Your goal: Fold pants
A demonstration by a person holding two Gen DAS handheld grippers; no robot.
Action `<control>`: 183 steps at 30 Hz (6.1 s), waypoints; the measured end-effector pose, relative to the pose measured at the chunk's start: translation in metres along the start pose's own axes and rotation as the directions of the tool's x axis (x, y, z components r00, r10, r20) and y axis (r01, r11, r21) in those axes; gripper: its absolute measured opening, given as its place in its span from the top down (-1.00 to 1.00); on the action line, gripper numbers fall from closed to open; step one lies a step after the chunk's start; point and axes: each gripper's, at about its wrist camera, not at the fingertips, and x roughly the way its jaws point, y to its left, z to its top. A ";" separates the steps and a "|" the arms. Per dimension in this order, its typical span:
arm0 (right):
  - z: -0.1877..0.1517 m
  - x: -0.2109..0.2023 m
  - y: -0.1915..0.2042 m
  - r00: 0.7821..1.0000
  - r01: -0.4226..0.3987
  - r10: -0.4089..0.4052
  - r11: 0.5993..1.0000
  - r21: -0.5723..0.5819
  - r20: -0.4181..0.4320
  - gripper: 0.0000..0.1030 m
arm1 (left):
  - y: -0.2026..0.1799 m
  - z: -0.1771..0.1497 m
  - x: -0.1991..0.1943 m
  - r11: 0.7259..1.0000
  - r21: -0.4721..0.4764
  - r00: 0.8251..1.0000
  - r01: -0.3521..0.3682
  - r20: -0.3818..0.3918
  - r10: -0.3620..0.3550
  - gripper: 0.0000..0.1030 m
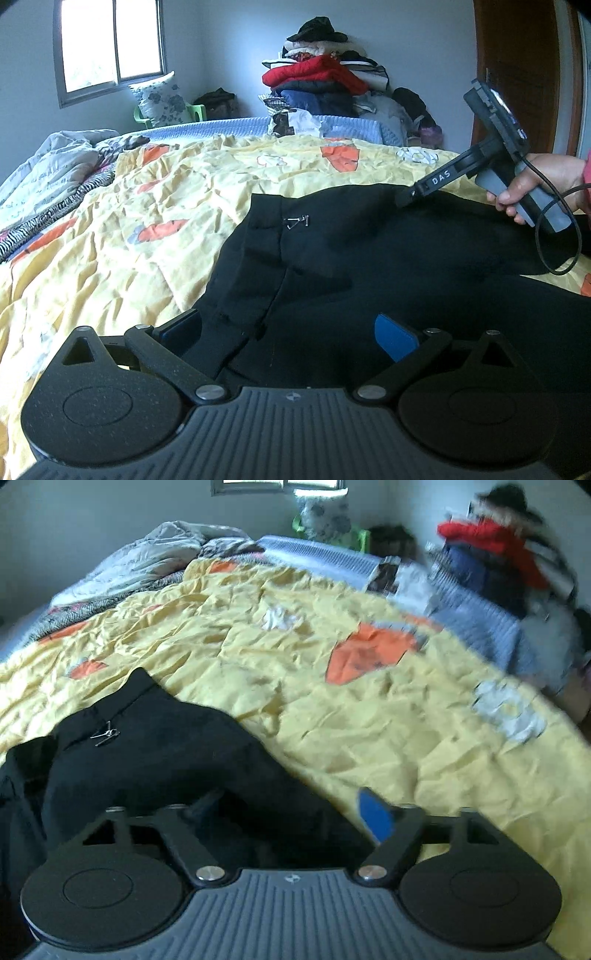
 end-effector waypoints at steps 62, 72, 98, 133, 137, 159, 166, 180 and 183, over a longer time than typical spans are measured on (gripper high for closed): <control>-0.171 -0.142 0.273 0.995 0.042 0.013 0.831 -0.555 0.095 0.86 | 0.102 -0.039 0.011 0.721 -0.630 0.840 0.289 -0.195 -0.507 0.87; -0.192 -0.165 0.269 0.947 0.311 -0.216 0.791 -0.526 0.237 0.83 | 0.107 -0.050 0.013 0.690 -0.670 0.835 0.274 -0.189 -0.516 0.76; -0.250 -0.218 0.172 0.875 0.456 -0.465 0.885 0.095 0.136 -0.49 | -0.063 -0.029 -0.074 0.835 0.196 0.858 0.514 -0.135 -0.496 -0.36; -0.228 -0.198 0.176 0.824 0.566 -0.507 0.724 -0.395 0.251 -0.76 | -0.136 -0.045 -0.039 0.706 0.346 0.770 0.618 -0.085 -0.633 0.89; -0.216 -0.176 0.179 0.856 0.502 -0.474 0.672 -0.544 0.205 0.33 | -0.137 -0.053 -0.051 0.680 0.423 0.765 0.599 -0.051 -0.642 0.89; -0.260 -0.200 0.229 0.894 0.389 -0.444 0.716 -0.580 0.051 0.91 | -0.125 -0.081 -0.058 0.596 0.418 0.701 0.686 -0.158 -0.696 0.87; -0.258 -0.223 0.210 0.913 0.385 -0.403 0.805 -0.451 0.061 0.85 | -0.114 -0.070 -0.068 0.609 0.366 0.695 0.704 -0.173 -0.698 -0.30; -0.286 -0.284 0.092 0.883 0.437 -0.469 0.820 0.370 -0.002 0.84 | -0.155 -0.051 -0.029 0.805 0.371 0.874 0.463 -0.042 -0.483 -0.51; -0.264 -0.289 0.066 0.837 0.490 -0.547 0.769 0.411 0.027 0.83 | -0.157 -0.063 -0.021 0.802 0.350 0.868 0.484 -0.075 -0.491 -0.54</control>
